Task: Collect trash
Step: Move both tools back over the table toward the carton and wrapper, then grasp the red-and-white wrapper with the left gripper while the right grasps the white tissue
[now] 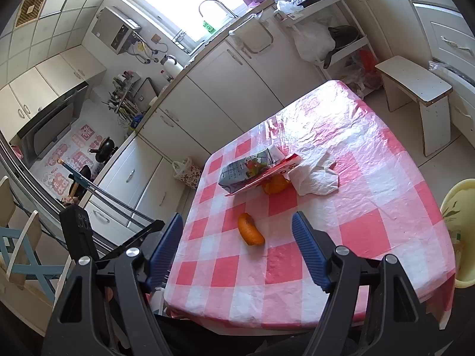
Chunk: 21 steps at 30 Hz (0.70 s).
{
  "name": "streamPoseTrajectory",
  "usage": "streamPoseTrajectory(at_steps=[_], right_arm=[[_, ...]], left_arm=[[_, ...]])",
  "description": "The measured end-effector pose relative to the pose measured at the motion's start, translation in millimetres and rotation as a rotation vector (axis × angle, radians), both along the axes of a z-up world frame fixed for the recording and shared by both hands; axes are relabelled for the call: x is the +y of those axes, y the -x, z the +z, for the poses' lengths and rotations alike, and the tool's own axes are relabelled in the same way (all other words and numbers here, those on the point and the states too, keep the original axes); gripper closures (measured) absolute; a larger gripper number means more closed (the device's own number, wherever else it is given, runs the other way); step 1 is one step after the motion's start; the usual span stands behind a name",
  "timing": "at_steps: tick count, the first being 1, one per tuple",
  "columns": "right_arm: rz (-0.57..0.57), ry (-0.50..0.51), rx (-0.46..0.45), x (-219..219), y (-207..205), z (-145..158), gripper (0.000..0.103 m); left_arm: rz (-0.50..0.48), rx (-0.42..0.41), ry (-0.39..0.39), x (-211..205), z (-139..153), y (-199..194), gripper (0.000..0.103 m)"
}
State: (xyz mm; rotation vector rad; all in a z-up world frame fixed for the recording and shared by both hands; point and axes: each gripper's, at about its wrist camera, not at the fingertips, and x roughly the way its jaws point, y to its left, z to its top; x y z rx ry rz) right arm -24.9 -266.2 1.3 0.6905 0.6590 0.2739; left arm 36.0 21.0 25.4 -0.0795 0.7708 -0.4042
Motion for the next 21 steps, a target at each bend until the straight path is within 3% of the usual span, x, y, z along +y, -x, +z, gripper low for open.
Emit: streamPoseTrajectory(at_steps=[9,12,21], right_arm=[[-0.009,-0.012,0.005,-8.1,2.4,-0.2,0.029],[-0.001,-0.007,0.000,-7.6,3.2,0.3,0.029],[-0.010,-0.057,-0.006,-22.8,3.4,-5.0,0.029]], left_arm=[[-0.039,-0.016,-0.082,-12.0,-6.5,-1.8,0.018],[-0.119,-0.060,-0.184,-20.8,-4.3,-12.3,0.018],[-0.279,-0.100,-0.352,-52.1,-19.5,-53.8,0.018]])
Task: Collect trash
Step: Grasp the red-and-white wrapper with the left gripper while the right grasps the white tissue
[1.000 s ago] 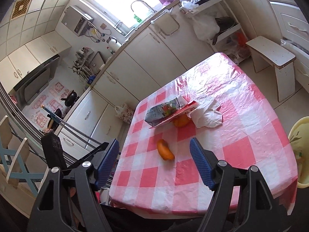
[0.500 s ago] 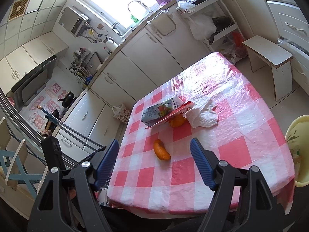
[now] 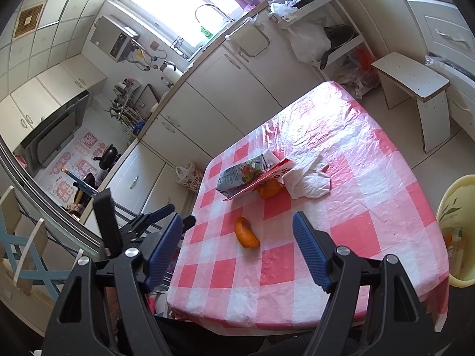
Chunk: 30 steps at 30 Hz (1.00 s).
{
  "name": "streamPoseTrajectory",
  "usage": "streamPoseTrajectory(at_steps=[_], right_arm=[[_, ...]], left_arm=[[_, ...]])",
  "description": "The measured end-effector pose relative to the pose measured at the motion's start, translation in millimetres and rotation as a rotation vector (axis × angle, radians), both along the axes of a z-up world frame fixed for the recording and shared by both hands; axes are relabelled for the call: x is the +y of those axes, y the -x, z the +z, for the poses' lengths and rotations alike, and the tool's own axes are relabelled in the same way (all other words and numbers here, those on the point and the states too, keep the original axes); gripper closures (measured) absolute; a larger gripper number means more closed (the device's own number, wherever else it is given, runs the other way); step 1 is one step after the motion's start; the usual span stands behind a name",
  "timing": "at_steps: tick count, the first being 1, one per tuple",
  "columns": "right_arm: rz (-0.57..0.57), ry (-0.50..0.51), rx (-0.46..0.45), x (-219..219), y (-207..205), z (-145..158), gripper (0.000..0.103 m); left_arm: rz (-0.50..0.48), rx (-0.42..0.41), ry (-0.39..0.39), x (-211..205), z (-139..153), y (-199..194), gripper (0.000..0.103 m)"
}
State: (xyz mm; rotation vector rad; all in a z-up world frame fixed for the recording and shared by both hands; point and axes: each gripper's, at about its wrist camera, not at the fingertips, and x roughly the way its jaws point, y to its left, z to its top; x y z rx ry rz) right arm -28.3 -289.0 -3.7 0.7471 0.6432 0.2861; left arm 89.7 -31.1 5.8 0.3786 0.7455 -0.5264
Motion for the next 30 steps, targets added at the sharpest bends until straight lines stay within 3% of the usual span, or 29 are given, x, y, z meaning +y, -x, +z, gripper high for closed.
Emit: streamPoseTrajectory(at_steps=[6,9,12,14,16,18,22,25,27,30], right_arm=[[0.006,-0.023,-0.003,-7.0,0.0,-1.8,0.029],[0.003,-0.040,-0.001,-11.6,0.0,-3.7,0.029],[0.002,-0.058,0.004,-15.5,-0.6,-5.9,0.029],[0.002,-0.065,0.004,-16.5,-0.7,-6.7,0.029],[0.003,-0.072,0.003,-18.3,-0.9,-7.4,0.029],[0.006,-0.083,0.008,-19.9,-2.1,-9.0,0.029],[0.041,-0.090,0.042,-19.6,-8.9,-10.7,0.029],[0.113,-0.045,0.090,-10.3,-23.3,-9.2,0.029],[0.174,0.053,0.104,3.1,-38.8,0.0,0.029],[0.286,0.298,0.080,39.6,-70.6,20.0,0.029]], left_arm=[[-0.095,-0.031,-0.090,-45.2,-19.5,-12.5,0.018],[-0.125,-0.062,-0.156,-68.4,-29.9,-15.6,0.029],[-0.125,-0.058,-0.196,-85.1,-40.9,-26.1,0.049],[-0.121,-0.037,-0.206,-91.1,-47.1,-31.3,0.080],[-0.134,-0.010,-0.210,-95.7,-50.4,-32.2,0.097],[-0.142,-0.009,-0.205,-94.2,-47.0,-28.4,0.102],[-0.084,0.056,-0.049,-61.4,-22.5,-26.5,0.102],[0.017,0.084,0.102,-14.1,0.9,-25.8,0.102],[0.098,0.107,0.195,19.4,10.2,-29.1,0.102],[0.222,0.139,0.304,62.8,13.9,-33.1,0.102]])
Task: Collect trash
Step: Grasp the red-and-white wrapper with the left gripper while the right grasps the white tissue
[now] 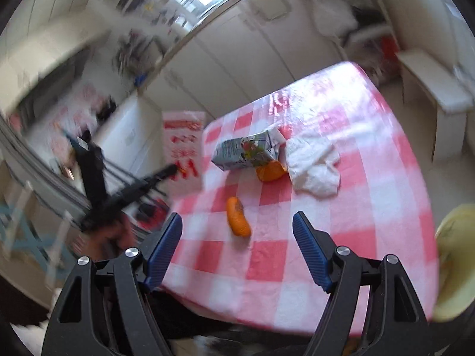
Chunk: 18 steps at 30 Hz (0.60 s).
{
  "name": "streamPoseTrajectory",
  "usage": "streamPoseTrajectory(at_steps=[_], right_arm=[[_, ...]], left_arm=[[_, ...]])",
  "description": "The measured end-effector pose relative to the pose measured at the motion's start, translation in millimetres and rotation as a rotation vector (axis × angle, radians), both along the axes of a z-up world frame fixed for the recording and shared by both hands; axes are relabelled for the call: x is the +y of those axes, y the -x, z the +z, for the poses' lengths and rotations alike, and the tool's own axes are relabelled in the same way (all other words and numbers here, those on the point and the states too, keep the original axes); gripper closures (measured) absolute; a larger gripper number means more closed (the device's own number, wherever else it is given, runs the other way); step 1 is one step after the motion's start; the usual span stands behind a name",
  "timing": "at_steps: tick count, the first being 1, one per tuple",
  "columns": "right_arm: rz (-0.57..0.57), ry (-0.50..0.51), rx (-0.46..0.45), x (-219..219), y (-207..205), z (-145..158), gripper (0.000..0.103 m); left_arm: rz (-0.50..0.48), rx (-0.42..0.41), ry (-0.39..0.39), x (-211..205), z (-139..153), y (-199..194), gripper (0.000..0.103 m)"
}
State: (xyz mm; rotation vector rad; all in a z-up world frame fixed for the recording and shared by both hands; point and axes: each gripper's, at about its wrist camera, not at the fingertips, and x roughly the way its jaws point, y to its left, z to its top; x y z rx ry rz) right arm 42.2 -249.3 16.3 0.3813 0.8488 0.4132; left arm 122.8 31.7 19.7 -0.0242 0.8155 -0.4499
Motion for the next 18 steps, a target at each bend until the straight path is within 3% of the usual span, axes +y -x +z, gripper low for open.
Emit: streamPoseTrajectory(at_steps=[4,8,11,17,18], right_arm=[[0.175,0.316,-0.103,65.8,-43.2,14.1,0.025],[0.361,0.665,-0.218,134.1,-82.4,-0.2,0.021],[0.482,0.831,-0.190,162.6,-117.7,-25.9,0.021],[0.580,0.951,-0.084,178.0,-162.8,-64.3,0.022],[0.584,0.945,-0.063,177.2,-167.6,-68.9,0.031]], left_arm=[[0.087,0.033,0.066,27.6,-4.1,-3.0,0.102],[0.090,0.054,0.073,29.9,-9.7,-7.8,0.102],[0.066,0.056,0.042,22.8,-11.2,-8.9,0.102],[0.062,0.062,0.026,30.6,-10.4,-11.6,0.102],[0.064,0.062,0.029,33.5,-9.9,-12.4,0.102]])
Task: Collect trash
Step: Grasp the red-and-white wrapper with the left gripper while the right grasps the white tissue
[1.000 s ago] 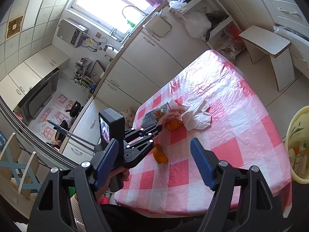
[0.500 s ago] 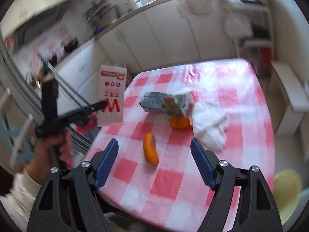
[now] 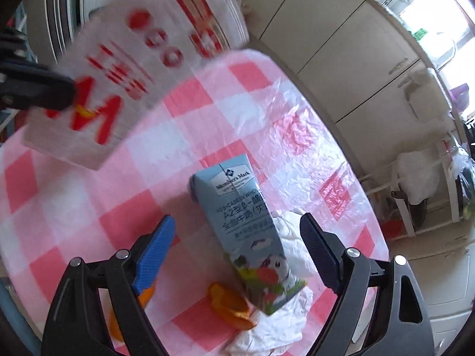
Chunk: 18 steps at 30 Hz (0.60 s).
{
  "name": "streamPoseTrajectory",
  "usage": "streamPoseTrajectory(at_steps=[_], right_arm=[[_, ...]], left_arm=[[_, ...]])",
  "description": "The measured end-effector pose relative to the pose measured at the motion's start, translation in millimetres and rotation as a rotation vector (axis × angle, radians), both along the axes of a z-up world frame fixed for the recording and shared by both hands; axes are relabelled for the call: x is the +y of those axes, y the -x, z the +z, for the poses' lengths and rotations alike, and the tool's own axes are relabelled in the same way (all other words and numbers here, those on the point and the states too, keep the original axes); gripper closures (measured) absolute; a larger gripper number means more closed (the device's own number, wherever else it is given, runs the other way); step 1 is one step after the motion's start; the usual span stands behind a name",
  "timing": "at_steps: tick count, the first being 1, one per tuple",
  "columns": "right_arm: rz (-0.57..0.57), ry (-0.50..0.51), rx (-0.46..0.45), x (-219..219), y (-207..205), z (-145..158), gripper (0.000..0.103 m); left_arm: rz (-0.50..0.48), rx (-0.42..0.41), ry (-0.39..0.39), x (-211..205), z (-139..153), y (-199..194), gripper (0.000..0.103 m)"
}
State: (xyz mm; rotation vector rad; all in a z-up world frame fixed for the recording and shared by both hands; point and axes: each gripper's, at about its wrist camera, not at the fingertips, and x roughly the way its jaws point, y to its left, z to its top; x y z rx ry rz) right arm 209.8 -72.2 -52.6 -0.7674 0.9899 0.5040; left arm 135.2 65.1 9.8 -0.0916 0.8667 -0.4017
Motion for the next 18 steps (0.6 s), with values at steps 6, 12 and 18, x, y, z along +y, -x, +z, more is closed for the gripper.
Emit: streamPoseTrajectory(at_steps=[6,12,18], right_arm=[[-0.128,-0.295,0.058,-40.3,-3.1,30.5,0.022],[-0.547,-0.442,-0.004,-155.7,-2.2,36.7,0.017],[-0.583,-0.370,0.071,-169.2,19.0,-5.2,0.017]], left_arm=[[0.010,-0.001,0.012,11.1,3.6,-0.5,0.102],[-0.001,-0.011,0.018,8.9,6.9,5.0,0.102],[-0.010,-0.005,0.006,1.5,4.9,5.2,0.102]])
